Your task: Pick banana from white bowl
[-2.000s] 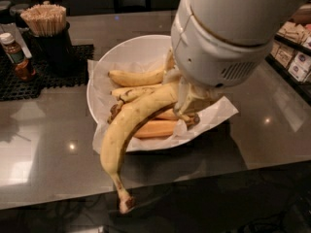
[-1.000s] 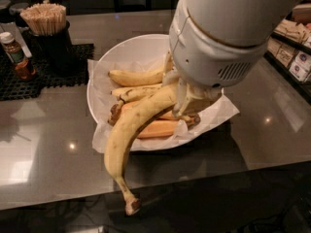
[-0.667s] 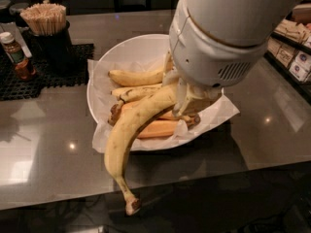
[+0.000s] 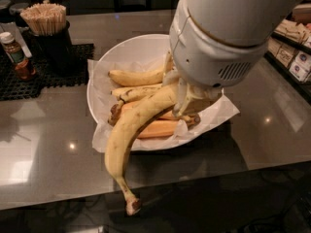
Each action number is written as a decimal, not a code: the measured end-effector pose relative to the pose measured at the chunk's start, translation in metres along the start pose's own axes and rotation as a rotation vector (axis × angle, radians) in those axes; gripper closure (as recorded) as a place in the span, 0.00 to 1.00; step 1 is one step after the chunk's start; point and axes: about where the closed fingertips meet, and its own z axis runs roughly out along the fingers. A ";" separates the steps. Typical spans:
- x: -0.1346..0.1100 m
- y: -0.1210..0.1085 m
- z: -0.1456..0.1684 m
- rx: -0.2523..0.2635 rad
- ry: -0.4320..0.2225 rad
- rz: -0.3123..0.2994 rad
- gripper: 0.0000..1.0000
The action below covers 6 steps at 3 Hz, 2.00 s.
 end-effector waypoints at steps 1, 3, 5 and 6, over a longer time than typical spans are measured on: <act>0.000 0.000 0.000 0.000 0.000 0.000 1.00; 0.083 0.020 0.030 0.071 -0.205 0.227 1.00; 0.208 0.078 0.046 0.246 -0.446 0.496 1.00; 0.193 0.077 -0.039 0.359 -0.582 0.471 1.00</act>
Offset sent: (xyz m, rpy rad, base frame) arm 0.0193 -0.0548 0.0070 0.8891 0.2099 -0.1209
